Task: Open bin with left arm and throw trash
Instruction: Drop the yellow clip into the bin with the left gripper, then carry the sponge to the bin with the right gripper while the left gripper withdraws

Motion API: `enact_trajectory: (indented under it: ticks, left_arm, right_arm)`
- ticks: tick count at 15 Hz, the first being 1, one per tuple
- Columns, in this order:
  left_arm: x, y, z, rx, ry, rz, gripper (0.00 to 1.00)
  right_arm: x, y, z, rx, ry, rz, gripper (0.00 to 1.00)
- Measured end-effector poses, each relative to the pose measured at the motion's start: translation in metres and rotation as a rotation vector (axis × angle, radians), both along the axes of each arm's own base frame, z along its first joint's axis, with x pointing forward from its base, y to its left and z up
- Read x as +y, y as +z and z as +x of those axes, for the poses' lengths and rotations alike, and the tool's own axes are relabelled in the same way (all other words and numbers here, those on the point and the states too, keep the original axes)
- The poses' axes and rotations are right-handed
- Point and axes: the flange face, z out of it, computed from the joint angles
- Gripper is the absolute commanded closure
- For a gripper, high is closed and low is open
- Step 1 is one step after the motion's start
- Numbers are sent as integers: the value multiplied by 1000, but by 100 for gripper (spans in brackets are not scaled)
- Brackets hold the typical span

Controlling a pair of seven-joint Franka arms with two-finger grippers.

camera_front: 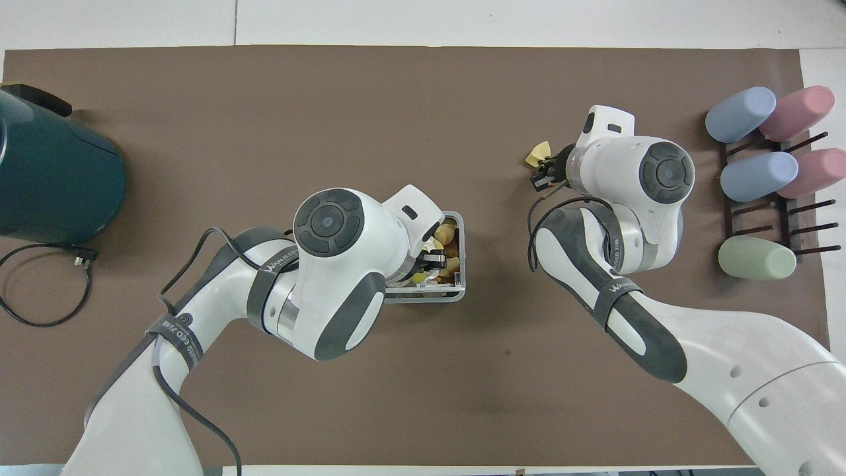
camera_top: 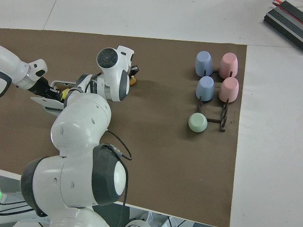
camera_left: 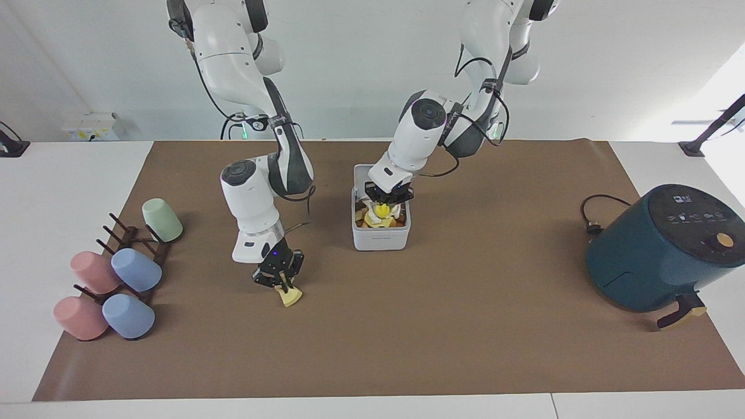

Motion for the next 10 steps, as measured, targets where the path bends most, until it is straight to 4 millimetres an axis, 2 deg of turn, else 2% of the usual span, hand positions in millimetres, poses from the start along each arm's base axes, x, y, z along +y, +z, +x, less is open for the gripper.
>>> enact_trajectory:
  ticks: [2,3,6,7,8,9,10]
  left_arm:
    - [-4,-9,-5,1,-7,2,100]
    - [-6,-14,-6,1,-9,2,100]
    - [-8,-24,-5,1,-7,1,98]
    - [-7,-23,-4,0,-5,1,73]
    - [-7,-23,-4,-1,-4,1,32]
    - [-7,-22,-4,0,-5,1,0]
    - [-8,-19,-3,3,-7,2,0]
  right_arm:
    - [1,20,-2,20,-57,23,100]
    - [2,37,-3,34,-87,34,100]
    - [0,105,-16,73,-193,75,100]
    - [-1,129,-23,79,-230,90,100]
    - [-1,150,-30,83,-265,104,100]
    - [-2,168,-37,87,-297,117,100]
    - [-3,182,-43,94,-328,128,100]
